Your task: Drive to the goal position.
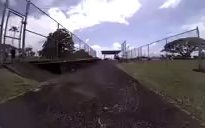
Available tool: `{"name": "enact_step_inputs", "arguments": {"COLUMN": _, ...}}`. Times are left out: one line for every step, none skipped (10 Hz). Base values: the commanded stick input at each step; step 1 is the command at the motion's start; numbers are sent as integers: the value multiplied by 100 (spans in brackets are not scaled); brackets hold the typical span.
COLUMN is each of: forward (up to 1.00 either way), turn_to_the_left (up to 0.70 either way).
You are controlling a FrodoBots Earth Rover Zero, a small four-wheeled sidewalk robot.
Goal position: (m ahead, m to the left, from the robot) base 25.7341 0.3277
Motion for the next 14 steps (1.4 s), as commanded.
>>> {"name": "enact_step_inputs", "arguments": {"forward": 70, "turn_to_the_left": 1}}
{"name": "enact_step_inputs", "arguments": {"forward": 70, "turn_to_the_left": 1}}
{"name": "enact_step_inputs", "arguments": {"forward": 70, "turn_to_the_left": 1}}
{"name": "enact_step_inputs", "arguments": {"forward": 70, "turn_to_the_left": 1}}
{"name": "enact_step_inputs", "arguments": {"forward": 70, "turn_to_the_left": 1}}
{"name": "enact_step_inputs", "arguments": {"forward": 70, "turn_to_the_left": 1}}
{"name": "enact_step_inputs", "arguments": {"forward": 70, "turn_to_the_left": 1}}
{"name": "enact_step_inputs", "arguments": {"forward": 70, "turn_to_the_left": 2}}
{"name": "enact_step_inputs", "arguments": {"forward": 70, "turn_to_the_left": 3}}
{"name": "enact_step_inputs", "arguments": {"forward": 70, "turn_to_the_left": 4}}
{"name": "enact_step_inputs", "arguments": {"forward": 70, "turn_to_the_left": 4}}
{"name": "enact_step_inputs", "arguments": {"forward": 70, "turn_to_the_left": 2}}
{"name": "enact_step_inputs", "arguments": {"forward": 70, "turn_to_the_left": 1}}
{"name": "enact_step_inputs", "arguments": {"forward": 70, "turn_to_the_left": 1}}
